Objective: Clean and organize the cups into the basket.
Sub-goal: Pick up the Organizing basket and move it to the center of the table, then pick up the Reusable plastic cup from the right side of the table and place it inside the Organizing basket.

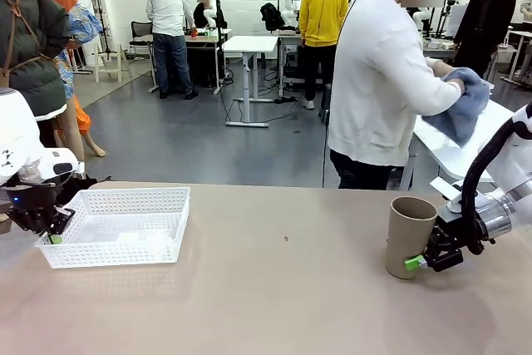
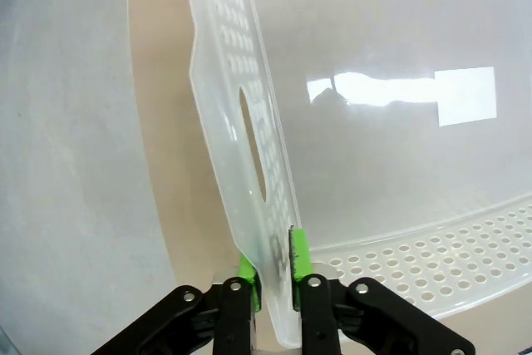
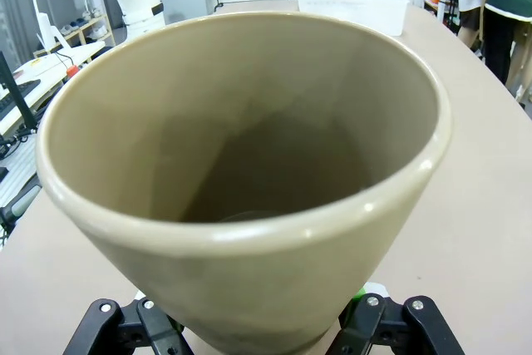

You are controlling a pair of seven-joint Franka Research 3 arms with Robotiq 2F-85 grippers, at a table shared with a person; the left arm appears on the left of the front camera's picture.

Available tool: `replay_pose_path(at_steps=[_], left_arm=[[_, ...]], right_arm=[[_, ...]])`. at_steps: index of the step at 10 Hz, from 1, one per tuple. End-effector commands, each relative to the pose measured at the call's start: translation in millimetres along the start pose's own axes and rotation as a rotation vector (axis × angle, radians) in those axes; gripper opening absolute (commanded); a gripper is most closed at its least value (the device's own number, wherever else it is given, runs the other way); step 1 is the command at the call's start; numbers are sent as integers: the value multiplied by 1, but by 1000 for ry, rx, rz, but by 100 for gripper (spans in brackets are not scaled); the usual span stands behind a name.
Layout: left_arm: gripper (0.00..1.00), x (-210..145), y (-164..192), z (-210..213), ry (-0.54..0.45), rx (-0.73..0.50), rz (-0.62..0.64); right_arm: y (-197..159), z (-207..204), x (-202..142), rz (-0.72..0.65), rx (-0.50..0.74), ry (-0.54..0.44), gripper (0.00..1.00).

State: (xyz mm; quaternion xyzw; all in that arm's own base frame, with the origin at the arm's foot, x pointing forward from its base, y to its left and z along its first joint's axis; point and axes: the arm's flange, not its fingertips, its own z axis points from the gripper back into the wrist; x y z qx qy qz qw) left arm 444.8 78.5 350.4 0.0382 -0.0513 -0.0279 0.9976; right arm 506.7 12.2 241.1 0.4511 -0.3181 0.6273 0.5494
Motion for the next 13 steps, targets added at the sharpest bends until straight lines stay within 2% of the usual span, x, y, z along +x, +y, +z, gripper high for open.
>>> replay_pose_path(at_steps=[1, 2, 3, 4, 6, 7, 8, 10, 11, 13], left_arm=[[0, 3, 0, 0, -1, 6, 22], [0, 3, 0, 0, 1, 6, 25], [0, 4, 0, 1, 0, 8, 30], [0, 4, 0, 1, 1, 7, 34], [0, 1, -3, 3, 7, 4, 33], [0, -2, -11, 7, 18, 15, 69], [0, -11, -22, 16, 34, 21, 104], [0, -34, -53, 37, 5, 39, 141], [0, -46, -72, 47, -15, 59, 155], [0, -55, -106, 53, -23, 85, 186]], right_arm=[[-5, 0, -1, -3, 28, 8, 22], [-5, -1, -2, -2, 30, 11, 0], [-5, -1, -2, -3, 30, 11, 22], [-5, -1, -2, -3, 31, 13, 0], [-3, -1, -2, -1, 28, 17, 0], [3, 1, 3, -20, 3, 15, 22], [13, 6, 13, -34, -22, 9, 22], [41, 24, 48, -63, -106, -13, 22], [61, 37, 73, -76, -172, -27, 22], [101, 58, 118, -49, -224, -42, 22]])
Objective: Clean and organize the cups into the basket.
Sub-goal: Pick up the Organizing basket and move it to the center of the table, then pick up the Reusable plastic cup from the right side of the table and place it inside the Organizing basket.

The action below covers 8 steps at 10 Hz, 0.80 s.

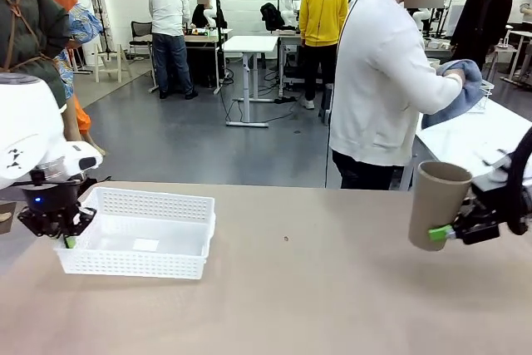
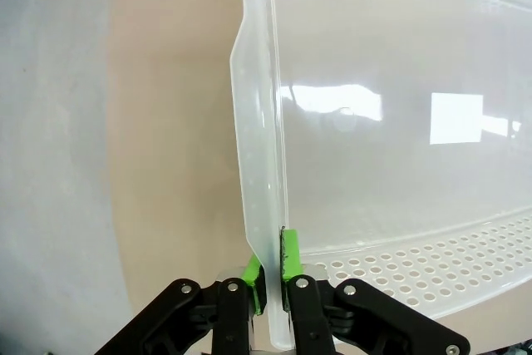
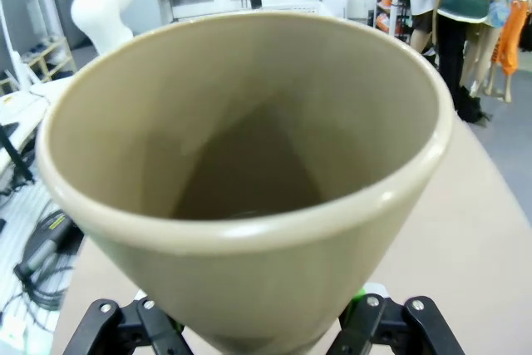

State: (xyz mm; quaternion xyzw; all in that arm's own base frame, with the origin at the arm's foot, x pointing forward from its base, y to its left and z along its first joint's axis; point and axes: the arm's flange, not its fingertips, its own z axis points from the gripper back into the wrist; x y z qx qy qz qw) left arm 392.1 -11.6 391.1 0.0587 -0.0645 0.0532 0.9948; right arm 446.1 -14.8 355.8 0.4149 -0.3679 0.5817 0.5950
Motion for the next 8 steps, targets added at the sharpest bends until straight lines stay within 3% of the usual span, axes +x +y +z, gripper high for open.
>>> replay_pose_path(at_steps=[1, 4, 6, 8], left_arm=[[0, -21, -33, 5, -8, 39, 18], [0, -41, -94, 18, -41, 49, -25], [0, -36, -123, 24, -9, 35, -34], [0, -45, -157, 37, -19, 18, -65]], right_arm=[[44, 19, 43, 8, -76, -34, 22], [85, 48, 91, 37, -145, -61, 22], [90, 58, 100, 27, -180, -61, 22], [84, 57, 98, 64, -136, -37, 22]])
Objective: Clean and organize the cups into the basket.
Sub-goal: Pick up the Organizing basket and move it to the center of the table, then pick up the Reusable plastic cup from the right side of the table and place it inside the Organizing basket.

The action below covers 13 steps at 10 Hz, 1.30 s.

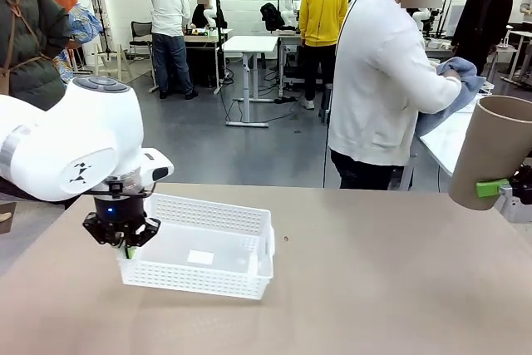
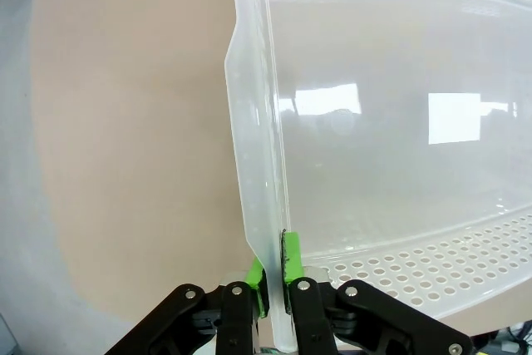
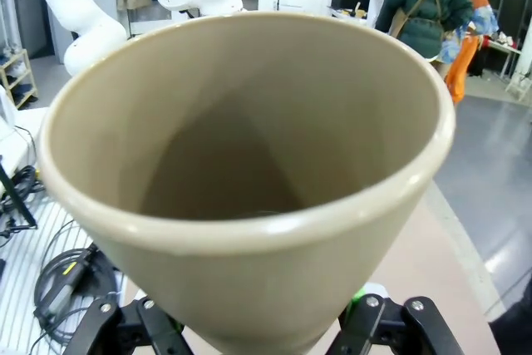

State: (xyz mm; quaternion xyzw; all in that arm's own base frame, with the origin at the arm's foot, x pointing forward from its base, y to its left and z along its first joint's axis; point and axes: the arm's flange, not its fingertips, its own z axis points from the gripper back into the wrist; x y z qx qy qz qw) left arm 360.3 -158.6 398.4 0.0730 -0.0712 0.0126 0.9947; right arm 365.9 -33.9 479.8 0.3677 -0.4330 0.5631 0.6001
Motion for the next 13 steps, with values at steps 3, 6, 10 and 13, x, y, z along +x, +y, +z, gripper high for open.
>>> replay_pose_path(at_steps=[3, 6, 10, 13], left_arm=[[0, -6, -64, 23, -54, -14, -18], [0, 12, -104, 20, -7, -13, 13], [0, 20, -117, 11, 5, -4, 11], [0, 17, -114, 6, 17, -23, -5]], right_arm=[[-3, -5, -5, 3, 14, -3, 22], [-3, -5, -5, 3, 14, -3, 22], [-3, -5, -5, 3, 14, -3, 22], [-3, -4, -5, -12, 11, 1, 80]])
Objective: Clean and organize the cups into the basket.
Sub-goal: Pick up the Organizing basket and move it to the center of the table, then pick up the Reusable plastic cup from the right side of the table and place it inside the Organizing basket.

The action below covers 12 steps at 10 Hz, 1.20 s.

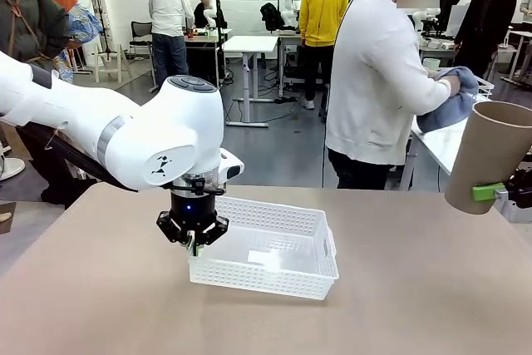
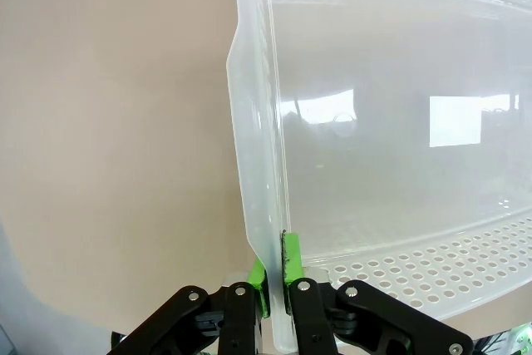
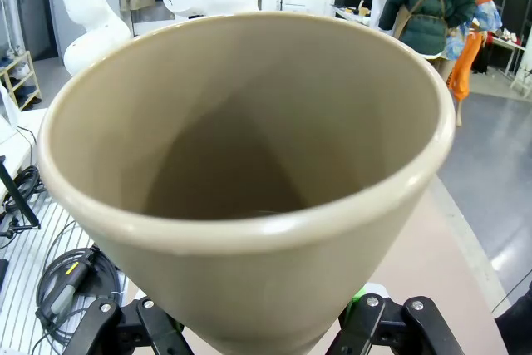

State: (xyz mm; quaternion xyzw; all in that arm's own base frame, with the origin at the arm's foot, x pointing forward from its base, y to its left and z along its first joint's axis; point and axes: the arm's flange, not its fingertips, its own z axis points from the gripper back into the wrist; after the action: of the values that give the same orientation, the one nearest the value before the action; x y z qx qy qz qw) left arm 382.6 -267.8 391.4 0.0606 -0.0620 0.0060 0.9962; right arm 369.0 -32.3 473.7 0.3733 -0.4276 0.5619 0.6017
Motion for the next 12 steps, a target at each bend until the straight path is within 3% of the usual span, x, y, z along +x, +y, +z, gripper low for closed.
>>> replay_pose_path(at_steps=[1, 3, 6, 10, 12], left_arm=[[0, -3, -4, 0, -1, 2, 8], [0, -3, -4, 0, -1, 2, 8], [0, -3, -4, 0, -1, 2, 8], [0, -3, -4, 0, -1, 2, 8], [0, -3, -4, 0, -1, 2, 8]], right_arm=[[0, 4, 1, -28, -13, -6, 80], [3, -35, 51, -65, -81, 158, 80], [-29, -134, 116, -184, -109, 461, 80], [-60, -266, 129, -263, -125, 857, 80], [-70, -304, 125, -273, -123, 963, 80]])
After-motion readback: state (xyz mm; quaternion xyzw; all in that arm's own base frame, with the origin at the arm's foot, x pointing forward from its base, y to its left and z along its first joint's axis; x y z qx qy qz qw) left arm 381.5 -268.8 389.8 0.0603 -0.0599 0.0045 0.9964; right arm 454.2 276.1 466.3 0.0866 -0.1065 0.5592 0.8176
